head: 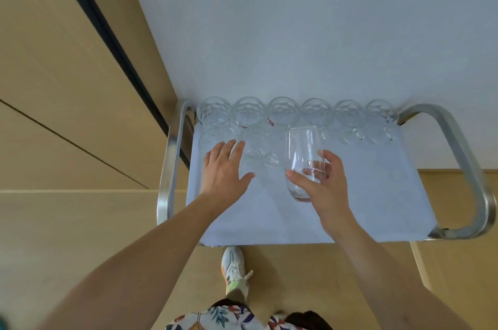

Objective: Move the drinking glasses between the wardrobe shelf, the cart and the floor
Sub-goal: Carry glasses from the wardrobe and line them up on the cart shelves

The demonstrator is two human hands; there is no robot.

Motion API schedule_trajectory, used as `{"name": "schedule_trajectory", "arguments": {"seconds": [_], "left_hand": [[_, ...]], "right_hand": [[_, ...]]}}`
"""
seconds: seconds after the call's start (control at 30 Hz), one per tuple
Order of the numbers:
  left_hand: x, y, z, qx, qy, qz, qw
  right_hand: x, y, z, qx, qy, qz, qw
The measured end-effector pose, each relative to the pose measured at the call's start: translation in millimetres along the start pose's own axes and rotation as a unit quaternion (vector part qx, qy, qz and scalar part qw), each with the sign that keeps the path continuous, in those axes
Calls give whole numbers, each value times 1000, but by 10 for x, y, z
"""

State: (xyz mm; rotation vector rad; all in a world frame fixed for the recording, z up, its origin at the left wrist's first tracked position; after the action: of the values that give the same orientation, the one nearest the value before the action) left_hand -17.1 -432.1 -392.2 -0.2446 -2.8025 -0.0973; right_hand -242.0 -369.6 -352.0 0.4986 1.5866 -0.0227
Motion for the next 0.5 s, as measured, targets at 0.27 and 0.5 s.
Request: {"name": "schedule_trajectory", "arguments": {"seconds": [0.27,0.5], "left_hand": [[391,820,22,12,-12,-30,999],[993,1511,91,39,-14,-30,999]], "right_hand": [[238,551,-498,-21,-25,-16,999],[319,983,-1022,-46,-39,-43,997]]}}
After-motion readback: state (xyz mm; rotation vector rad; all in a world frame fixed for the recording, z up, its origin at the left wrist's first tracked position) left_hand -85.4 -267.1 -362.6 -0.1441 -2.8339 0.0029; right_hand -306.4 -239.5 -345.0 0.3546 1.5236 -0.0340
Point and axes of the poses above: each hand's wrist, its own y-axis away from the middle knuckle, its own z-axis out of the palm, x = y × z, the point moved 7 cm from there along -y, towards the middle knuckle, and after that the axes turned 3 degrees about -y, right-handed, at the moved point
